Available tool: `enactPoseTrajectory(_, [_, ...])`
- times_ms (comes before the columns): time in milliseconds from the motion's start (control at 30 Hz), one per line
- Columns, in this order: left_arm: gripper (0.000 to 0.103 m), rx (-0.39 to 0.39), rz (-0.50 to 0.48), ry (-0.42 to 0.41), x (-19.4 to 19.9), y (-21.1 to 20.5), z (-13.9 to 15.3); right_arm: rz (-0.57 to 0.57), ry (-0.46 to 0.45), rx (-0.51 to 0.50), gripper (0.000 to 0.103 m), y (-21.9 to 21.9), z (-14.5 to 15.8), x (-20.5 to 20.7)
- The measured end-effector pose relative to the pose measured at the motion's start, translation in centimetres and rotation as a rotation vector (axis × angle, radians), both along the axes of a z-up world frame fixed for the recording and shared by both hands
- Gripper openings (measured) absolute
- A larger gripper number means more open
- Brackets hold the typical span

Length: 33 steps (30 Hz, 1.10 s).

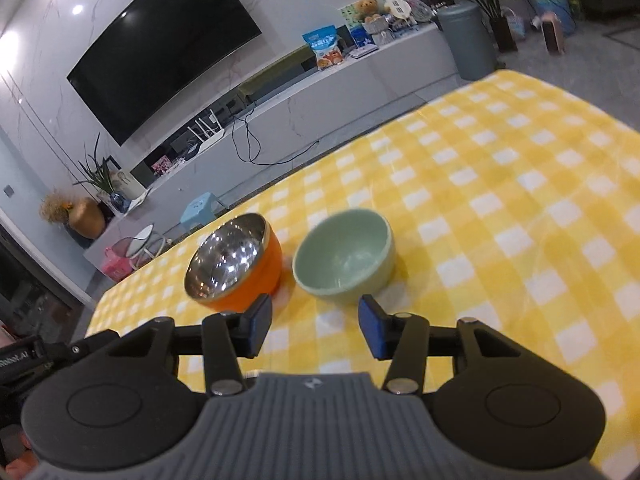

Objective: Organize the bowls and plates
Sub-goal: 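Move both grippers to the orange steel bowl and grasp its rim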

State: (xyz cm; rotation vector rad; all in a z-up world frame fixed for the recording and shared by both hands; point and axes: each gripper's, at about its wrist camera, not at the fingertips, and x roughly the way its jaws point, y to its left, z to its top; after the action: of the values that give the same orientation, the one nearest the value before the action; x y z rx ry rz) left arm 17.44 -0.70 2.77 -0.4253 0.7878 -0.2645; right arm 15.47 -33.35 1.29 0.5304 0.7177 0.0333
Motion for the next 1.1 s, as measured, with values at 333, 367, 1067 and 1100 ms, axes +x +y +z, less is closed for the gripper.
enactPoseTrajectory(333, [0.049,-0.036,0.037,0.059,6.6,1.7,-1.8,0.087,0.097,0.013,0.044,3.6,0.1,8.5])
enactPoseTrajectory(367, [0.049,-0.030,0.032,0.058,7.2,1.6,-2.1,0.087,0.112,0.020,0.043,3.8,0.0,9.4])
enactPoseTrajectory(1067, [0.031,0.181,0.017,0.104,13.9,-2.3,-5.7,0.136,0.189,-0.019,0.023,5.8,-4.1,16.3])
enactPoseTrajectory(1100, [0.030,0.183,0.019,0.109,14.0,-2.4,-5.8,0.139,0.194,-0.011,0.021,5.7,-4.3,16.4])
